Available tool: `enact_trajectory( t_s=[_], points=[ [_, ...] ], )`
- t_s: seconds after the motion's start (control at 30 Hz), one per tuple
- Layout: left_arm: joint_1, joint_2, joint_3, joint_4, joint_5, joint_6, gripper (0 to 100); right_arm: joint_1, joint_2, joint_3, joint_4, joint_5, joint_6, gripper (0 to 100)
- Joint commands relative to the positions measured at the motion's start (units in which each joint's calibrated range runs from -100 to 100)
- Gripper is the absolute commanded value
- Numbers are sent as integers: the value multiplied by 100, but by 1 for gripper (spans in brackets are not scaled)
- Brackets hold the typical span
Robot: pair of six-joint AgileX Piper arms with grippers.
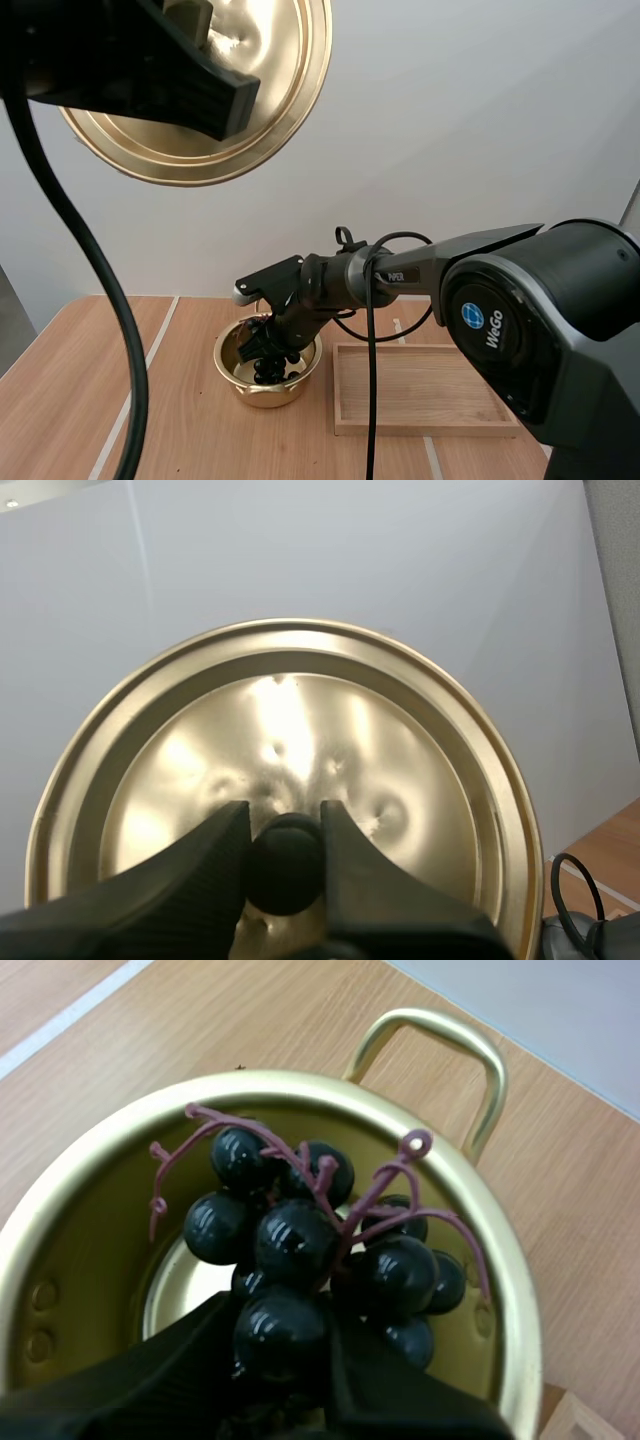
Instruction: Open the lid, put the grape in the pot, and close it
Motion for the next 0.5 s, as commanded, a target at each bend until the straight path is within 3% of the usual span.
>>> enact_trajectory(
  t_s=[0.0, 0.03, 0.1, 0.23, 0.47],
  points=[
    [16, -29, -44, -43, -86, -89, 0, 15, -102, -23, 20, 326, 3, 69],
    [16, -29, -44, -43, -86, -89, 0, 15, -197, -35, 57, 364, 3, 77],
    [16, -29, -44, -43, -86, -89, 0, 15, -370, -35, 141, 399, 40, 80],
    [16, -29, -44, -43, -86, -89, 0, 15, -857, -35, 187, 468, 171, 80],
    [16, -14, -44, -22, -86, -49, 0, 5, -1900, -35, -300, 1487, 194, 80]
  ],
)
